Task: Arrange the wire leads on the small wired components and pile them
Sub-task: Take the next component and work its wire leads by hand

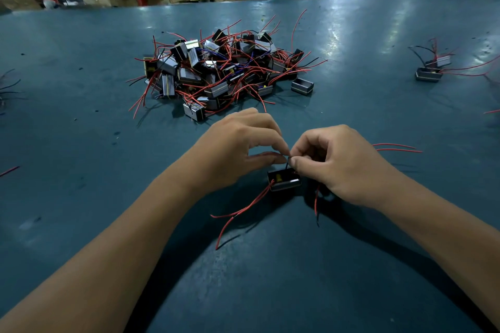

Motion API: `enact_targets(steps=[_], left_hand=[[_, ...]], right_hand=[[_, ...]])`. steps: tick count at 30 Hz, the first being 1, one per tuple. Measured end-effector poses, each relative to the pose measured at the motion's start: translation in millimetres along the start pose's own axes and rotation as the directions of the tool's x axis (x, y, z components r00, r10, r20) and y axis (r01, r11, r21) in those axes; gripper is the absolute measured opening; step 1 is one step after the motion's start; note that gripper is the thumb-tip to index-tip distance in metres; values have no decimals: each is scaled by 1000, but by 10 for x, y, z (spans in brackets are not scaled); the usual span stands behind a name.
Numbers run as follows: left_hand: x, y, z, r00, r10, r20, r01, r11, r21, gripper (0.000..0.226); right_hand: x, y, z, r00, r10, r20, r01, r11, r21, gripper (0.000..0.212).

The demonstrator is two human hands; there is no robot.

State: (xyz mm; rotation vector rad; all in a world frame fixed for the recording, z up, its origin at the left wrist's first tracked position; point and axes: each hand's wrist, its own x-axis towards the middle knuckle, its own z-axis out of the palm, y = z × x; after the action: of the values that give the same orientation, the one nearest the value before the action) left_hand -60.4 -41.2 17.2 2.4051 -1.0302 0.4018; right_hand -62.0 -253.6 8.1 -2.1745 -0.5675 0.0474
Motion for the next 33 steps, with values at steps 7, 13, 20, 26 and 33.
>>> enact_targets(steps=[7,13,20,26,33], left_hand=[[-3,66,117,959,-249,134,275,933,-233,12],[-32,26,91,979,-186,81,199,958,-207,11],[-13,-37,76,1000,7,-15,-8,999,-33,11],[11,-24,49,988,156,-15,-150,969,195,12],[7,6,21,974,223,31,-221,921,320,19]], right_hand=[[-4,17,0,1000,4,-21,-4,1000,16,16],[-2,33,5,1000,3,-26,-2,999,35,16],[12,54,-22,999,5,34,-7,999,52,15],[19,71,-26,998,-19,64,16,999,43,17],[27,91,-50,995,-8,95,1,997,75,16]])
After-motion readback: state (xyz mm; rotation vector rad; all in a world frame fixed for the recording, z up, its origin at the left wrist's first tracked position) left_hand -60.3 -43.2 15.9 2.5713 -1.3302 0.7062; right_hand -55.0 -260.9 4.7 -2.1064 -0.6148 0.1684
